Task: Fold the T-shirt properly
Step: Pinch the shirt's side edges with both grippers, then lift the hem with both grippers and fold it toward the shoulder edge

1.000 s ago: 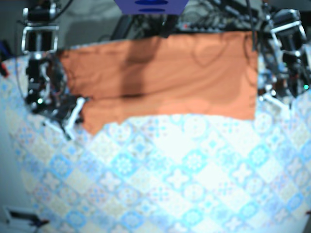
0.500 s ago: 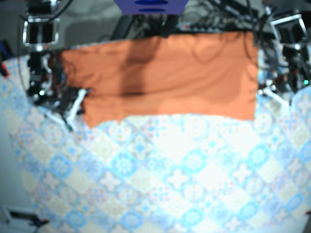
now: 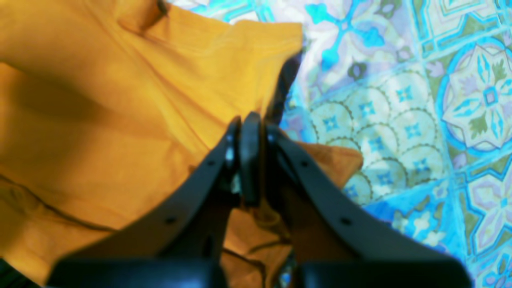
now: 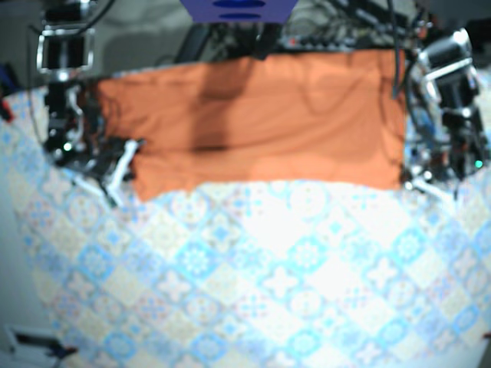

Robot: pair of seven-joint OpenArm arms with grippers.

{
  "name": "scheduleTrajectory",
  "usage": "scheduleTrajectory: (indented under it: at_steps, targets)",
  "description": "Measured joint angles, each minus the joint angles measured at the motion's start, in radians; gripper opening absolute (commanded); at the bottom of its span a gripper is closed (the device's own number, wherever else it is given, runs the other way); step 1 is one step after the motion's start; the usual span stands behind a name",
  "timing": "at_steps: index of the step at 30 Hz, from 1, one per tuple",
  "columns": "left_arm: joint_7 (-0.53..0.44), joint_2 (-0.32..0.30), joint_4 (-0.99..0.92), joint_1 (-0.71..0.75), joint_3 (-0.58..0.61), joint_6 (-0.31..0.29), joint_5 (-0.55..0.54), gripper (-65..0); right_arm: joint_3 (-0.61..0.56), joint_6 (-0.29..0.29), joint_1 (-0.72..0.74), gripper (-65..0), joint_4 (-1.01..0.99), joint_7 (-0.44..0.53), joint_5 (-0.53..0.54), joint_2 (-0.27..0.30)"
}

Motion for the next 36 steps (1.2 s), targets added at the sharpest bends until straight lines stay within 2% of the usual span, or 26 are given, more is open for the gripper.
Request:
scheduleTrajectory:
  at_steps: [6,10,36]
  targets:
    - [-0.009,0.055,-0.022,-0.035,0.000,0.000,0.050,-43.4,0.000,0.000,-0.002,-65.0,0.000,-0.003,0.000,0.000]
    - [-0.020,0.061,-0.021,-0.035,-0.001,-0.003,0.057,-43.3,0.000,0.000,-0.001,-65.0,0.000,-0.005,0.000,0.000]
    - [-0.042,0.024,-0.012,0.034,-0.003,-0.022,0.013,-43.3,0.000,0.000,-0.002,-65.0,0.000,0.000,0.000,0.000]
